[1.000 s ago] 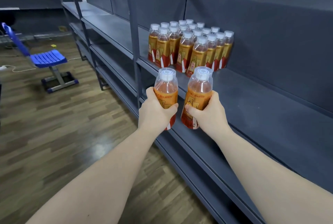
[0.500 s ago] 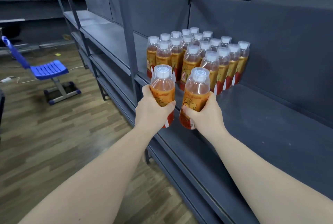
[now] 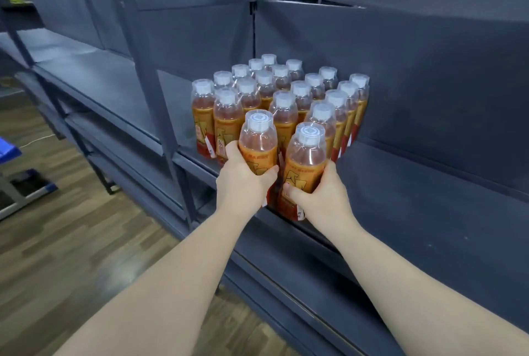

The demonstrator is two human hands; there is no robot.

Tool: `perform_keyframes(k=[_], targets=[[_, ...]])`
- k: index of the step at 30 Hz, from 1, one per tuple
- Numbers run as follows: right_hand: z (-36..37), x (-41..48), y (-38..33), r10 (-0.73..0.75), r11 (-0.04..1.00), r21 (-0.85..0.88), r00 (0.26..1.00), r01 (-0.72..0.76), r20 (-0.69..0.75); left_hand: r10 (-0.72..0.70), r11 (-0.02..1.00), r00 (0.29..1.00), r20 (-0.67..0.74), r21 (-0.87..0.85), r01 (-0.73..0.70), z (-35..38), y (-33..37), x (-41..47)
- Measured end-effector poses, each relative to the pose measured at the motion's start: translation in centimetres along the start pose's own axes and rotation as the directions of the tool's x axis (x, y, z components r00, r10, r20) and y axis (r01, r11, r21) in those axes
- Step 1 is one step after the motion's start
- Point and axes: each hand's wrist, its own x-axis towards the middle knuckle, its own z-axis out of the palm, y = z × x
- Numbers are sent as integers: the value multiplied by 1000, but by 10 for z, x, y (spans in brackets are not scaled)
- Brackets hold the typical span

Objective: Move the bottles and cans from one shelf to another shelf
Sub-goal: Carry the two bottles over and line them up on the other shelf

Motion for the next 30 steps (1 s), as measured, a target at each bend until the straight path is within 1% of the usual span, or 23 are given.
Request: perform_keyframes(k=[7,12,16,20,24,28,30], targets=[[17,5,-8,48,999,-11,991,-50,-126,75,996,989,127,-64,-68,10,-21,42],[22,6,-8,88,991,-87,982,-104,-168,103,993,981,165,-72,-92,20,-31,60],[26,5,-3,135,990,-8,974,-139,-179,144,988,974,172,-77,-133,23,-34,63],[31,2,-3,162,986,-3,964,-167,-212,170,984,964,203,-89,-155,19,-41,62],[36,-2,-6,174,980,-50,952,-192,-252,200,979,947,251,-83,-184,15,-44,61],[43,-5,-10,183,959,-157,936,-237,-299,218,975,927,305,-108,-194,12,-50,60],[46,-4,-11,188,956,-157,929,-247,-318,221,974,920,324,-121,-192,11,-52,61]])
